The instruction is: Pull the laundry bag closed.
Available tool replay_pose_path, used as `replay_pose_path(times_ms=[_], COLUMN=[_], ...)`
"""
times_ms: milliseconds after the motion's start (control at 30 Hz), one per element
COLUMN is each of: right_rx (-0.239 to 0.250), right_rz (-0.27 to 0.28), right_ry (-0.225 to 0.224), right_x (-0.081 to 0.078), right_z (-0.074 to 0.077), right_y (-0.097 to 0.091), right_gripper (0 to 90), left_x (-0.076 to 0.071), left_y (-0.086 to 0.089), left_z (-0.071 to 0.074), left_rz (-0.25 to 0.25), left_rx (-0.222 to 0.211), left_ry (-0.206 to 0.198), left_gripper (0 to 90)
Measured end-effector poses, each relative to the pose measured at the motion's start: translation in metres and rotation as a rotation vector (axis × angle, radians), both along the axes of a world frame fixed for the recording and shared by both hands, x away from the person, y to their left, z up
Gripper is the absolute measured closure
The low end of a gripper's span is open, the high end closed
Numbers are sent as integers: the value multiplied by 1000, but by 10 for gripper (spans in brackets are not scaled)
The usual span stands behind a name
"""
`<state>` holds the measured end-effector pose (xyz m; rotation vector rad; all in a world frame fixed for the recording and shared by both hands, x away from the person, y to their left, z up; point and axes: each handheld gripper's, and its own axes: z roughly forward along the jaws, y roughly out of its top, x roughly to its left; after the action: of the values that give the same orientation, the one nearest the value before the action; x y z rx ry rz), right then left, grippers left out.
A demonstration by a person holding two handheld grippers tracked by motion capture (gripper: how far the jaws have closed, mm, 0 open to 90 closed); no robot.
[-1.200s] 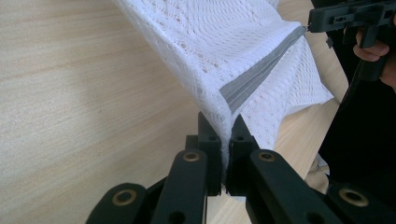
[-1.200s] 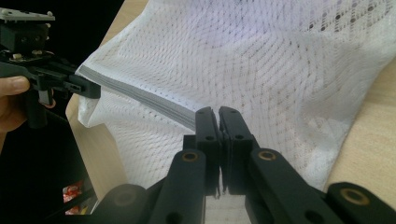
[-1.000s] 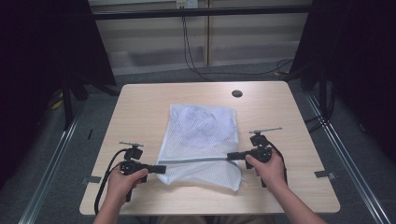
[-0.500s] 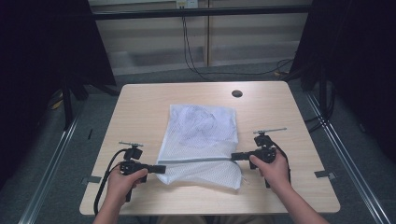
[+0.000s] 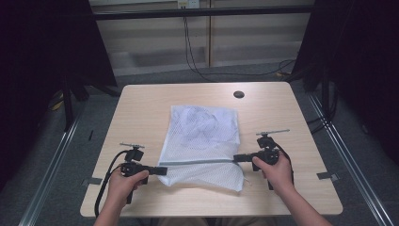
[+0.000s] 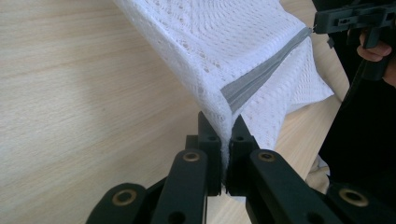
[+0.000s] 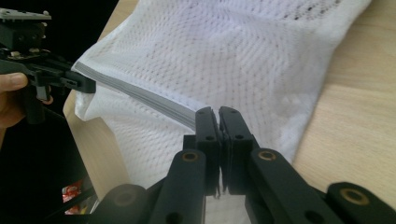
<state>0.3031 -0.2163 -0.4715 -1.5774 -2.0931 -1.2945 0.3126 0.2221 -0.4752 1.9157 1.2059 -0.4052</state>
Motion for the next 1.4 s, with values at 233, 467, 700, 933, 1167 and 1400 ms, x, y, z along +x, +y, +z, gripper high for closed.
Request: replay_pose_path(times_ms=[233, 467, 700, 933, 1167, 1400], right_rx=[1, 5, 5, -1, -8, -34], right_rz=[-17, -17, -34, -35, -38, -38], right_ry=[3, 4, 3, 3, -3, -6], right_x=[-1, -2, -3, -3, -3, -4], right_z=[-1, 0, 0, 0, 1, -1], right_y=[-9, -10, -19, -21, -21, -22], right_gripper=[871, 871, 871, 871, 871, 869], left_x=[0, 0, 1, 0, -2, -2], left_y=[2, 2, 3, 0, -1, -3], left_z=[1, 1, 0, 0, 0, -1], left_rz=[-2, -3, -13, -12, -24, -51], left_rx=[-6, -11, -6, -12, -7, -6], left_ry=[-2, 2, -2, 3, -2, -1], left_gripper=[880, 880, 880, 879, 878, 824])
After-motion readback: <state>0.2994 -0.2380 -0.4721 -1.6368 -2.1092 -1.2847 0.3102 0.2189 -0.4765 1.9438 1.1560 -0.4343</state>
